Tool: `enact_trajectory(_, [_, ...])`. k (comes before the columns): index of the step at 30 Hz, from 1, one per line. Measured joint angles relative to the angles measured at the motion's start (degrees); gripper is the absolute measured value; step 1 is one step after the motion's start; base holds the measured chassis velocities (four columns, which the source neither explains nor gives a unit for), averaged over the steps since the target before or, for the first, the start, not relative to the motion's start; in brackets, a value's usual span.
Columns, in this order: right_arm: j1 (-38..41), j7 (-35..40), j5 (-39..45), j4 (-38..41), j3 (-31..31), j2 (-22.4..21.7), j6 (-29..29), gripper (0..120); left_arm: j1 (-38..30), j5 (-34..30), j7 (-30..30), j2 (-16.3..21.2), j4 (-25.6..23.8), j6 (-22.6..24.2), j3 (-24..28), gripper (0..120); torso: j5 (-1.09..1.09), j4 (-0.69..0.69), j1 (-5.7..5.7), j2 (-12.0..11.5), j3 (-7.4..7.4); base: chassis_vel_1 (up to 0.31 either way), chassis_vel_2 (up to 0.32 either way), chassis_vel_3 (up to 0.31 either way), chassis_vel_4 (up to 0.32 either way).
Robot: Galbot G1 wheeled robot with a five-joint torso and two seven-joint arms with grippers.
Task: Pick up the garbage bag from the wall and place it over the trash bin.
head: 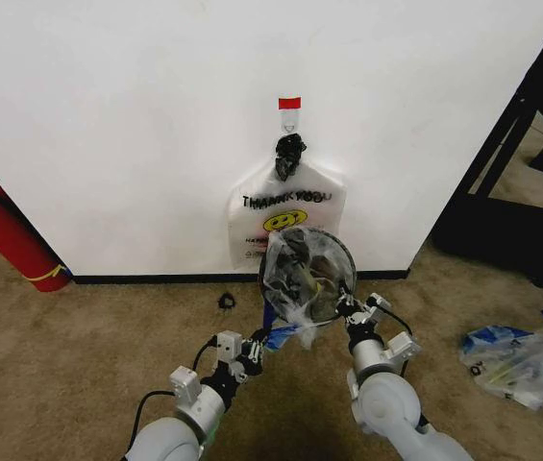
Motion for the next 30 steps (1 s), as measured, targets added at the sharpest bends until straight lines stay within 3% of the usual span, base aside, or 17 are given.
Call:
enact_trajectory(5, [-1.4,0.0,0.6,1.7,0.2,-1.2,-0.8,0,-2.2,4.7,0.2,0.3,3.4,-2.2,-1.2,0,0.00,0.00,0.00,0.0,0.00,0.000,0.000,0.000,0.000])
enact_trajectory(17, [-3.0,-1.5,-0.4,2.1,-0.3,-3.3,-1.7,0,-4.3,7.7,-0.1,1.4,9.1,-2.0,-2.5,0,0.01,0.00,0.00,0.0,0.00,0.000,0.000,0.000,0.000])
enact_trajectory(25, [-3.6,-9.0,-0.3,1.3,-0.7,-3.8,-1.7,0,-4.2,7.2,-0.1,0.9,9.9,-2.9,-2.3,0,0.01,0.00,0.00,0.0,0.00,0.000,0.000,0.000,0.000])
enact_trajectory(30, [-3.9,-15.2,-0.9,-0.7,-0.6,-4.2,-1.6,0,-4.7,7.9,-3.2,0.2,10.9,-1.7,-2.3,0,0.01,0.00,0.00,0.0,0.00,0.000,0.000,0.000,0.000])
